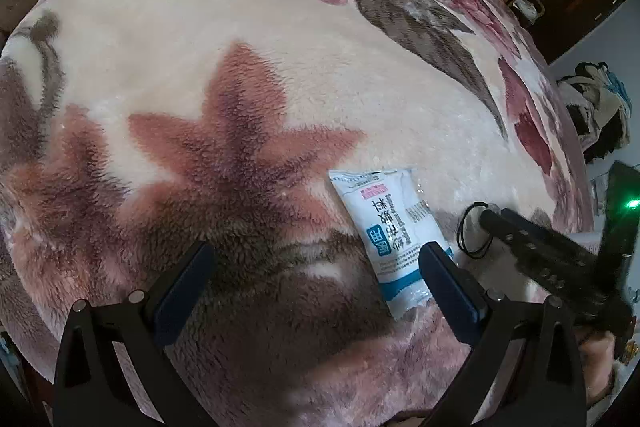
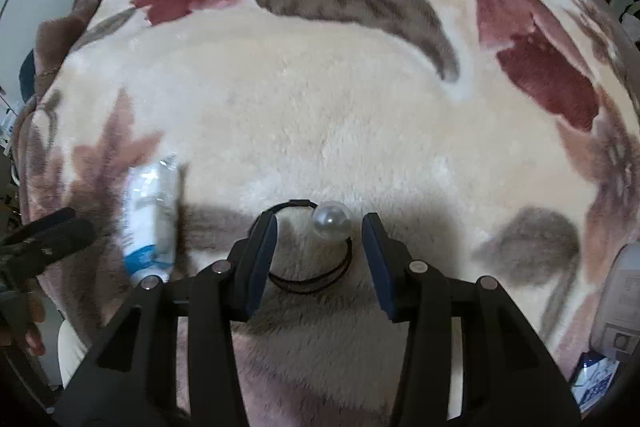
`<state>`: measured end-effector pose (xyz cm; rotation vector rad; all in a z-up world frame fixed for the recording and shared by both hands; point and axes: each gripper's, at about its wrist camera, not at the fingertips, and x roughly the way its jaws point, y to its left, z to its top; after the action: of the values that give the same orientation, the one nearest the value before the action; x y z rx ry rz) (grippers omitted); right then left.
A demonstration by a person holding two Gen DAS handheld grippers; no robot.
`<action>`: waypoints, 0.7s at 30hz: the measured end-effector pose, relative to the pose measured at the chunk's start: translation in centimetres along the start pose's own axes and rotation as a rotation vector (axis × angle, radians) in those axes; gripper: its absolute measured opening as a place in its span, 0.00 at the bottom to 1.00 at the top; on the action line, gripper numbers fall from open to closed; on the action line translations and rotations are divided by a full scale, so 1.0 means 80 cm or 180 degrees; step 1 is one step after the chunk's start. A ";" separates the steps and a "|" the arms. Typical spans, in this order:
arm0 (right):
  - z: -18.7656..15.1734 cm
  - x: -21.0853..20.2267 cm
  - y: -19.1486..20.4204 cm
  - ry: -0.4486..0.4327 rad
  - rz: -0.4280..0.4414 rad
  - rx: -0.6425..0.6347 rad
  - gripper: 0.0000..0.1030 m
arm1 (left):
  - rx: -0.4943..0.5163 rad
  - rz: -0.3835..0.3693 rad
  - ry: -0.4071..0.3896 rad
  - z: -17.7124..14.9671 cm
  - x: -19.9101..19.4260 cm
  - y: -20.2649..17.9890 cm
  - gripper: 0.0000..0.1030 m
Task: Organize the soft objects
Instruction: 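Grasp the gauze sachet with the left tool while the right tool grasps the pearl hair tie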
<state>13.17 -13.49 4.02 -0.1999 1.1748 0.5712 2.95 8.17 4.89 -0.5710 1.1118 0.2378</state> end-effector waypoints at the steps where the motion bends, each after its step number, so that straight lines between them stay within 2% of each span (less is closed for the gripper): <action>1: 0.000 0.006 0.000 0.0018 -0.0008 -0.0007 0.29 | -0.0023 -0.0018 0.0014 0.001 0.002 0.000 0.99; 2: -0.002 0.011 -0.002 0.0029 -0.0037 -0.0022 0.24 | -0.0040 -0.0040 0.0026 0.002 0.004 -0.001 0.99; 7: -0.007 0.000 -0.006 -0.0071 0.0049 0.0031 0.24 | -0.0082 -0.0115 0.0073 0.002 0.016 -0.024 0.99; 11: -0.020 -0.012 -0.010 -0.0072 0.0088 0.0095 0.24 | -0.0057 -0.0053 0.0141 0.004 0.037 -0.056 0.99; 13: -0.028 -0.011 -0.011 -0.0025 0.0090 0.0090 0.24 | -0.0092 0.0051 0.0277 0.006 0.056 -0.065 0.98; 16: -0.031 -0.006 -0.011 -0.0016 0.0077 0.0101 0.24 | -0.0247 0.0138 0.0356 0.012 0.073 -0.064 0.89; 17: -0.031 -0.005 -0.010 -0.0025 0.0079 0.0108 0.24 | -0.0275 0.0172 0.0376 0.014 0.076 -0.062 0.82; 21: -0.023 0.004 -0.007 -0.0007 0.0094 0.0107 0.26 | -0.0030 0.0286 0.0441 0.015 0.083 -0.066 0.61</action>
<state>12.09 -14.69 2.96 -0.1533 1.1860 0.5771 9.16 3.80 0.98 -0.5527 1.2727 0.2849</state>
